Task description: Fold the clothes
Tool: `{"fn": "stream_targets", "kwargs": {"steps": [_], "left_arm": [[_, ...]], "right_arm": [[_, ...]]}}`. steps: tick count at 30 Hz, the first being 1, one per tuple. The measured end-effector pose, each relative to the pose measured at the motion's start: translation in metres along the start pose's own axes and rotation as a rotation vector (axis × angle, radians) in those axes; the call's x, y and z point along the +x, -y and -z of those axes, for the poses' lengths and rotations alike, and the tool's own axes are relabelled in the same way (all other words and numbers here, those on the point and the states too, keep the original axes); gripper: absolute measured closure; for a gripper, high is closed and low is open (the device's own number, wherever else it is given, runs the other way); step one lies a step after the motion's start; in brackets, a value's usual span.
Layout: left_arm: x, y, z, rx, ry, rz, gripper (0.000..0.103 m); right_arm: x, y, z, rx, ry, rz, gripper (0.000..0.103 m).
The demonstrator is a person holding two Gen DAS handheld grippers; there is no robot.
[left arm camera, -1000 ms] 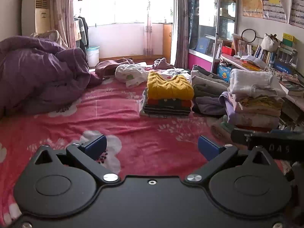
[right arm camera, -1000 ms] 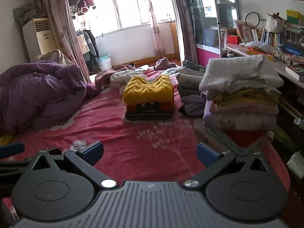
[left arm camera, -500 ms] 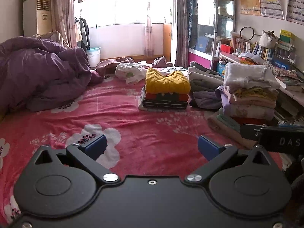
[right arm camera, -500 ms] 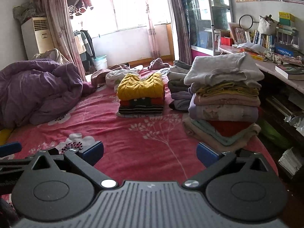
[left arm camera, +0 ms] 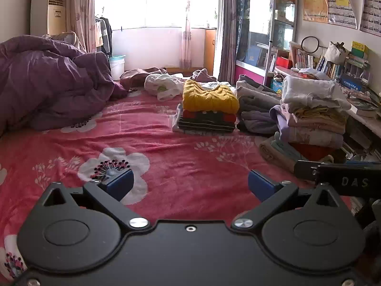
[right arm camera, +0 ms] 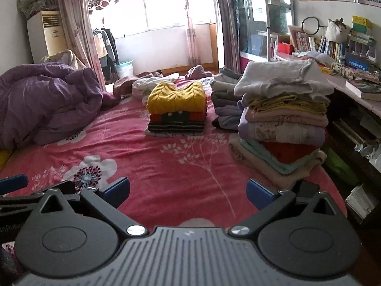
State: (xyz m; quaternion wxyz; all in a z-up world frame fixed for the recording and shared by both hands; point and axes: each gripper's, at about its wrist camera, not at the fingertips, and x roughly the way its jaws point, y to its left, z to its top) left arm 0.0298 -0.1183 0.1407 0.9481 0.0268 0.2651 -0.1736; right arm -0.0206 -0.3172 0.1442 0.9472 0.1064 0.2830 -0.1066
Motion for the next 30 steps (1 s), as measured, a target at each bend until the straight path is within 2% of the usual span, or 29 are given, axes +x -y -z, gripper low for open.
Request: {"fn": "stream_targets", "kwargs": {"steps": [26,30], "left_arm": [[-0.002,-0.007,0.009,-0.02,0.022,0.053,0.0],[-0.004,-0.007,0.011,-0.02,0.04,0.024,0.0]], "right_arm": [[0.002,-0.009,0.013,-0.046,-0.011,0.051,0.0],[0.001,-0.009,0.013,-0.05,-0.008,0.052,0.0]]}}
